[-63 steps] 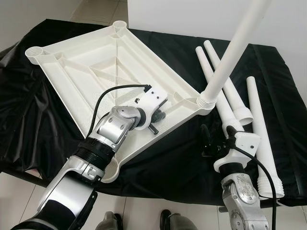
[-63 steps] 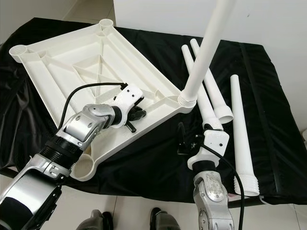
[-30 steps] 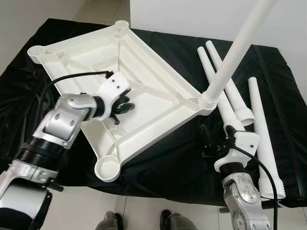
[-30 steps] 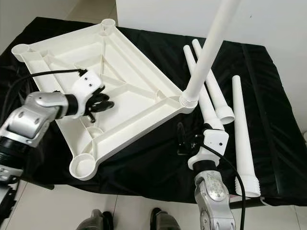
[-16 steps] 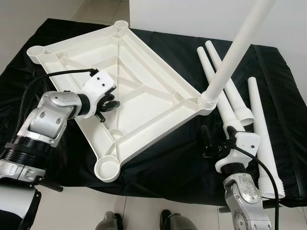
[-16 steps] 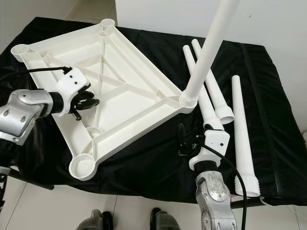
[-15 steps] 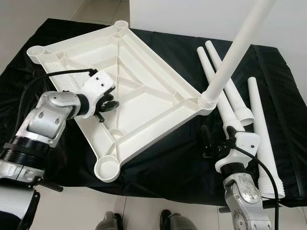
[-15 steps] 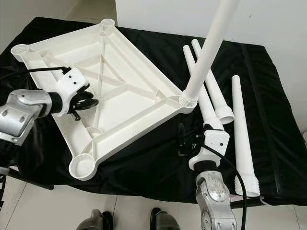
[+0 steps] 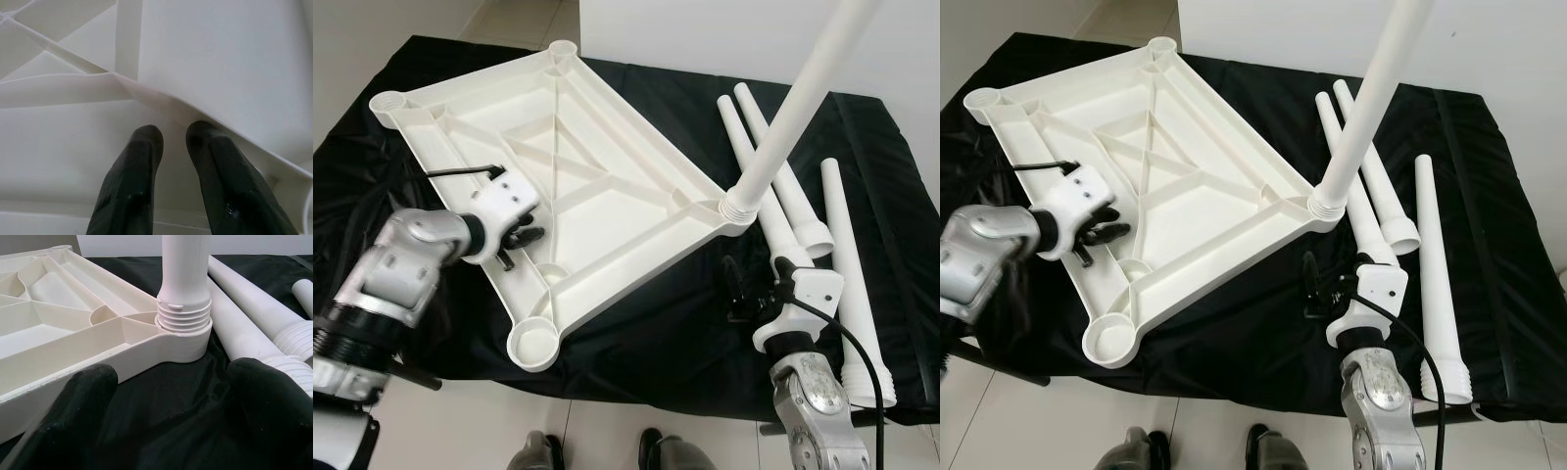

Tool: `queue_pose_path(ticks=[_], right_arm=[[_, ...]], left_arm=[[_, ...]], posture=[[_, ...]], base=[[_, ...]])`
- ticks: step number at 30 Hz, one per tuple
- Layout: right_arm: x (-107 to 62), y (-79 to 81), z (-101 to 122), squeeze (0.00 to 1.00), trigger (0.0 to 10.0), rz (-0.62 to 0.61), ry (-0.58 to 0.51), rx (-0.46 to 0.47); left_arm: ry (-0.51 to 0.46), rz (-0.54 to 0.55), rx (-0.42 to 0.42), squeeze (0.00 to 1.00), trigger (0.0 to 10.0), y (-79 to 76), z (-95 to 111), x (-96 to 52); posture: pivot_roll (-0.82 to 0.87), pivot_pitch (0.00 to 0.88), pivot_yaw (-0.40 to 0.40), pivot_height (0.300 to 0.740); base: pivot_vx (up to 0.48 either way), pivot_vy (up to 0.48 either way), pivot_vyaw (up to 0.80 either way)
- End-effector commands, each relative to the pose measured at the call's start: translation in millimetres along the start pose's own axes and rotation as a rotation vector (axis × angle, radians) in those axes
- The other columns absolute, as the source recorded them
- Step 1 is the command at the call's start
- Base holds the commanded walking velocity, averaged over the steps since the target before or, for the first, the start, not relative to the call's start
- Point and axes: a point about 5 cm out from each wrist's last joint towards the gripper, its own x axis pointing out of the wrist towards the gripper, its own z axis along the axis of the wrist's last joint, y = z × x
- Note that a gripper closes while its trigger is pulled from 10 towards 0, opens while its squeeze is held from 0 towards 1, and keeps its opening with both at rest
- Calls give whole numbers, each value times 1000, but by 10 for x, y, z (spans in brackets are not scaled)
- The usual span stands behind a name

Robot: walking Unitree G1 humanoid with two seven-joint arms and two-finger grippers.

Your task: Building children table

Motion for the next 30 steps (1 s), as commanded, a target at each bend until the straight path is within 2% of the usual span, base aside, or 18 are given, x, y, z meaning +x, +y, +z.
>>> queue_pose_path(ticks=[1,5,7,10,12,15,19,25,30], right_arm=[[-10,-8,-15,0,10000,0,14,4],[-5,-9,-14,0,10000,-1,13,5],[-4,-4,-18,0,10000,-1,12,6],[-3,-4,-18,0,10000,-2,11,6],[-5,-5,-19,0,10000,-5,11,7],[-5,-3,-20,0,10000,-5,11,8],[-18,6,-26,0,10000,-5,12,9],[-36,15,-37,0,10000,2,21,12],[-30,63,-48,0,10000,34,28,25]], left_arm=[[-2,-104,4,0,10000,-154,3,70],[-37,-135,8,0,10000,-257,87,168],[-82,-148,0,0,10000,-339,200,275],[-106,-146,-8,0,10000,-368,264,329],[-152,-120,-32,0,10000,-396,400,434],[-163,-108,-40,0,10000,-399,438,462],[-167,-57,-56,0,10000,-354,476,529],[-136,-28,-43,0,10000,-250,392,474],[-112,34,-47,0,10000,-101,327,406]], posture=[[1,203,-32,740],[-3,196,-31,740],[-8,185,-25,740],[-8,185,-25,740],[-11,180,-20,740],[-11,180,-20,740],[-16,178,-16,740],[-22,176,-11,740],[-15,177,-14,740]], base=[[0,0,0],[0,0,0],[0,0,0],[0,0,0],[0,0,0],[0,0,0],[0,0,0],[0,0,0],[0,0,0]])
